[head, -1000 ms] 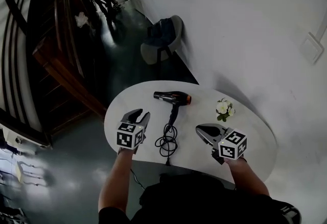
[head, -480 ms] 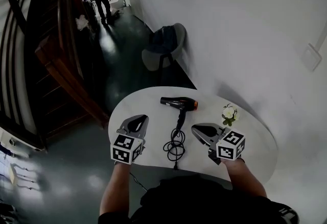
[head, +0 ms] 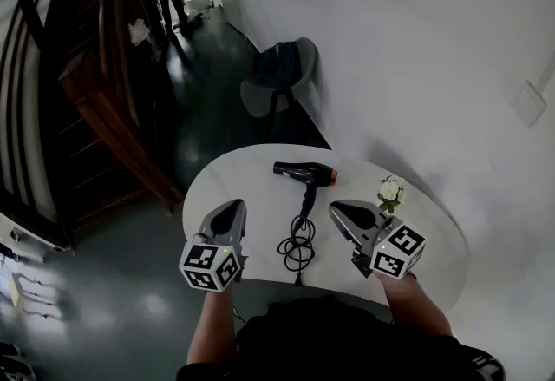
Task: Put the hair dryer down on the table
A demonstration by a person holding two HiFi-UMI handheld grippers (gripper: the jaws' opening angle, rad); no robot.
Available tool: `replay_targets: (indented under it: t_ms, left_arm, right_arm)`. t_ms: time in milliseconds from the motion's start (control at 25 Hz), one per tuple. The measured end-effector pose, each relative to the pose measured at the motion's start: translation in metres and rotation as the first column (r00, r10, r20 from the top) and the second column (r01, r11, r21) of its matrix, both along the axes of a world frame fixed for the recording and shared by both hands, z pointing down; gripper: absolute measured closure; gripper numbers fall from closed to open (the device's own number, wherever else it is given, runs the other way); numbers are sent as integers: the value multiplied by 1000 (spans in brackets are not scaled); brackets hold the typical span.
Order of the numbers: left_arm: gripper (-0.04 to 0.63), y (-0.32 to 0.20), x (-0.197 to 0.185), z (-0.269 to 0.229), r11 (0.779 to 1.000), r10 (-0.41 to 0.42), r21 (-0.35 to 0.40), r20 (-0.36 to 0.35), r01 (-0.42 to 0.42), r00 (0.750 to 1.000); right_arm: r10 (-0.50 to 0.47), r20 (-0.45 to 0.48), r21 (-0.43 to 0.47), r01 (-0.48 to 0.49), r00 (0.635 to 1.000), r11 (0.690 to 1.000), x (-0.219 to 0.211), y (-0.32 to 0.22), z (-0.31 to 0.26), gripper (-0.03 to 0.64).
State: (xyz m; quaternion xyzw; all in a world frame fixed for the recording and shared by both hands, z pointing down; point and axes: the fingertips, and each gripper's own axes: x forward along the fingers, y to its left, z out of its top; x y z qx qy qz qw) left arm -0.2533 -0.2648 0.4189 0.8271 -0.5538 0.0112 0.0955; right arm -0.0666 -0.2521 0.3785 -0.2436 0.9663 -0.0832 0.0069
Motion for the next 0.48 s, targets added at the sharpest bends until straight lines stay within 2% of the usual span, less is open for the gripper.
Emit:
replay_targets:
  t_ms: [160,480]
  left_arm:
    - [583,2,-4,-8,999,-3,33,-57,5,998]
    - [583,1,-13,-26,998,-16,53,-16,17,1000]
  right_arm:
    - [32,51,16,-32,998,999,8,-1,-15,606]
    - [31,54,39,-33,998,999,13,-2,-21,606]
